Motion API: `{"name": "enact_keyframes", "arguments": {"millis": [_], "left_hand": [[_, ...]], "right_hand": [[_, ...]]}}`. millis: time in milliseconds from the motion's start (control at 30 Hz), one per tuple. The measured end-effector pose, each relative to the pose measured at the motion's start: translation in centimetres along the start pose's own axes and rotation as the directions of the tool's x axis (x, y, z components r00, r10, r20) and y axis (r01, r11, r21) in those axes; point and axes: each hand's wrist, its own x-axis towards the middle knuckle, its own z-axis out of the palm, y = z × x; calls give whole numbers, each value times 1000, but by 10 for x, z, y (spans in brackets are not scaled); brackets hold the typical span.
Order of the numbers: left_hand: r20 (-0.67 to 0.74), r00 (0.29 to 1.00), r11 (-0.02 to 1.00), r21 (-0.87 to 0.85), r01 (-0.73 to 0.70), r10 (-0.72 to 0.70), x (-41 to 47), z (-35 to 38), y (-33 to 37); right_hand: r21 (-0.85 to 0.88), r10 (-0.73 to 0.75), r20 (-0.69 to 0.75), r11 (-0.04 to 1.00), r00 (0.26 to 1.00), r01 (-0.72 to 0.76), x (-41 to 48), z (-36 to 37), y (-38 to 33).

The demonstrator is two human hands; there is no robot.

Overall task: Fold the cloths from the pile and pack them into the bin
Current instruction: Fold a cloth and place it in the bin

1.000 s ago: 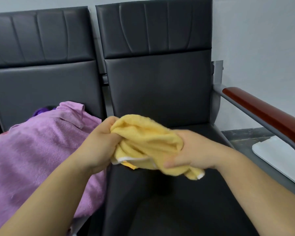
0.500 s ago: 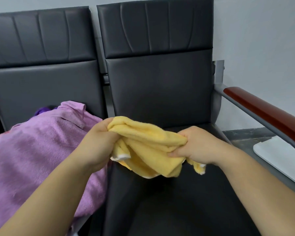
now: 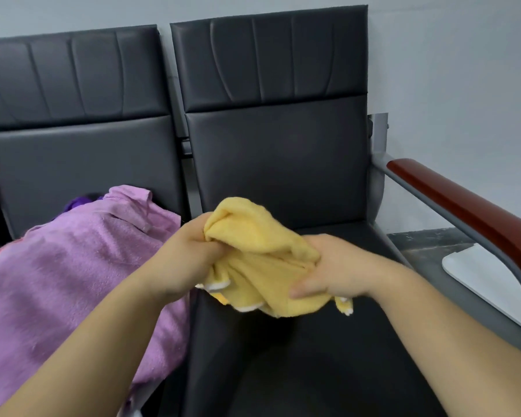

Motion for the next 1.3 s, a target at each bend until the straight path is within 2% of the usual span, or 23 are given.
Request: {"name": "enact_keyframes", "arguments": {"millis": [33,100,167,233,267,333,433,500,533,567,633,700,733,767,833,933,1000,1067,1100,1167,1233,1267,1300], "left_hand": [[20,999,999,28,-27,27,1,-1,7],[70,997,979,199,-35,22,7,-3,24],[136,989,857,514,-17,-62,14,-9,43],[142,978,736,677,15,-151,19,-15,62],[120,981,743,668,36,-155,21,-20,72],[84,990,874,482,57,-111,23,-31,90],[-17,1000,989,145,10,-7,30,-45,114],[-28,999,997,-73,-27,25,32,-51,131],[-3,999,993,-112,-47,47,32,-53,138],[34,997,996,-70,-63,65,29,-56,145],[128,991,952,296,-80,44,24,-60,156],[133,989,708,705,-45,-70,20,-63,163],[90,990,604,797,-8,-105,20,-64,165],[40,994,575,818,26,-101,21,-65,167],[-29,999,682,730,49,-41,24,-72,166],[-30,1000,955,296,9,0,25,-83,162],[18,1000,998,68,-14,13,24,-82,160],[108,994,999,-35,-22,26,21,-78,159],[152,988,1000,-2,-22,22,19,-76,159],[174,985,928,369,-52,-14,20,-76,154],[83,993,625,780,-15,-79,29,-79,146],[26,996,517,856,20,-80,36,-80,142],[-23,998,490,870,49,-59,41,-80,138]], "right_hand": [[-152,55,-44,987,997,-61,1,-2,0],[-192,66,-160,977,985,-96,2,-14,-9],[-84,41,-232,994,972,-62,-5,-36,-28],[85,-31,-266,995,963,55,-11,-60,-49],[156,-86,-285,978,955,135,-15,-70,-60],[269,-163,-291,932,943,244,-21,-83,-78],[268,-196,-182,933,964,240,-29,-100,-96],[-48,-143,-109,989,984,139,-34,-110,-105],[-239,-96,-104,969,990,69,-35,-115,-108],[-368,-52,-120,930,991,4,-37,-120,-112],[-409,8,-191,908,982,-87,-41,-128,-121],[-297,6,-244,952,970,-80,-47,-134,-130],[-181,-24,-252,983,967,-22,-48,-136,-131],[-46,-54,-248,998,967,44,-49,-137,-131],[183,-88,-222,974,971,130,-50,-135,-131],[257,-87,-108,960,990,112,-53,-134,-126],[-39,-34,-35,999,999,32,-55,-133,-125],[-351,43,-86,934,995,-70,-52,-135,-125],[-375,66,-135,920,989,-113,-49,-136,-125],[-208,63,-181,973,981,-101,-44,-138,-121],[68,45,-153,997,987,-35,-39,-135,-114],[172,29,-144,985,989,-3,-34,-132,-110],[247,14,-147,969,989,23,-29,-129,-106]]}}
